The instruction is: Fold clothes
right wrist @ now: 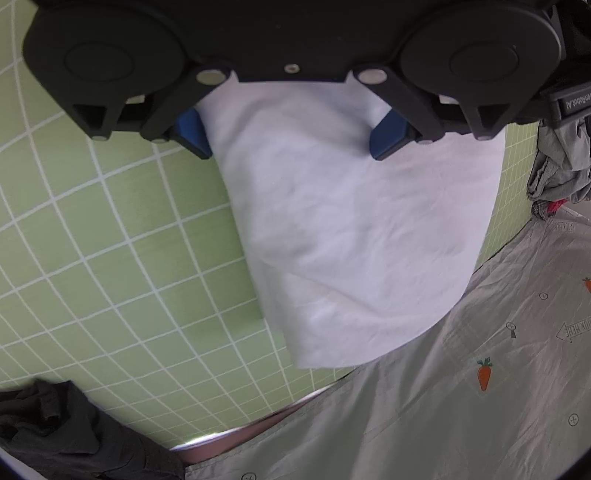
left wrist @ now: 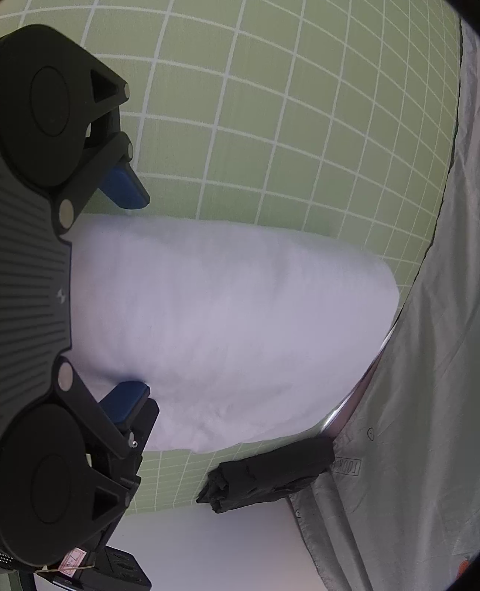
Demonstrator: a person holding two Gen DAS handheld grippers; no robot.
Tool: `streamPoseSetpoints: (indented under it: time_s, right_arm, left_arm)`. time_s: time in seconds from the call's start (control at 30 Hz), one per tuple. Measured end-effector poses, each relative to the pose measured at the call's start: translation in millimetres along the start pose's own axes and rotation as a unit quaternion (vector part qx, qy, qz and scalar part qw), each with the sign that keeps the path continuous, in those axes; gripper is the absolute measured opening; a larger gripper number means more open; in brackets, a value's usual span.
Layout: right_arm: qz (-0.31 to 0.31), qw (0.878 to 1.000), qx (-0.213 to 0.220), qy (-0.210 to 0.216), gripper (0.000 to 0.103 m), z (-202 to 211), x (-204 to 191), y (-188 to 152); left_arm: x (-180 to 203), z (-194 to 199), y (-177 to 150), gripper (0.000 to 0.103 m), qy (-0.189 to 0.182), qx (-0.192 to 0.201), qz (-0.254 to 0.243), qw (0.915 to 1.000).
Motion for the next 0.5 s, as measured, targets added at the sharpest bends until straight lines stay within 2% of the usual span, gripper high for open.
streamPoseSetpoints:
  time_s: [0.1,0.2,0.23,0.27,0.3,0.33,0.37,0.5]
  right_arm:
    - [-0.011,1.000,-0.002,0.002,0.099,-4.1,-2.3,-4.2]
    - [-0.001,1.000,0.000,0.006,0.097,-4.1,-7.8,-8.5]
    - [0.005,1.000,-0.001,0.007,0.090,-3.4,-9.6,-9.7]
    - [0.013,1.000,-0.002,0.004,0.075,-1.4,-11.5,-10.6]
    - [0.021,1.000,-0.002,-0.001,0.066,2.7,-14.2,-12.5]
    - [0.030,1.000,-0.001,-0.006,0.044,6.9,-16.8,-14.3]
    - [0.027,1.000,0.002,-0.004,0.030,12.5,-18.0,-16.4]
    - [-0.003,1.000,0.013,0.008,0.017,36.3,-20.1,-26.4]
  left_arm:
    - [0.5,-1.3,-3.7,0.096,-0.006,-0.004,-0.001,1.0000]
    - [0.9,-2.7,-7.3,0.085,-0.012,-0.008,-0.002,0.9999]
    - [1.1,-3.1,-8.6,0.078,-0.014,-0.010,-0.002,0.9999]
    - [1.3,-0.5,-9.4,0.074,-0.014,-0.006,-0.004,0.9999]
    - [1.5,3.1,-10.2,0.066,-0.013,-0.001,-0.005,0.9999]
    - [3.2,7.0,-11.2,0.061,-0.011,0.003,-0.012,0.9999]
    - [5.3,11.0,-12.3,0.060,-0.009,0.006,-0.020,0.9998]
    - [18.2,28.2,-22.3,0.052,-0.002,0.014,-0.058,0.9982]
Point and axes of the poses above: each gripper's, at about its wrist camera, not at the fingertips, and z roughly against the way its jaws point, x to its right, y to its top, the point moved 8 cm from there along -z, roughly the way its jaws point, and after that the axes turned 11 degrees about y, right-handed, at the moved point
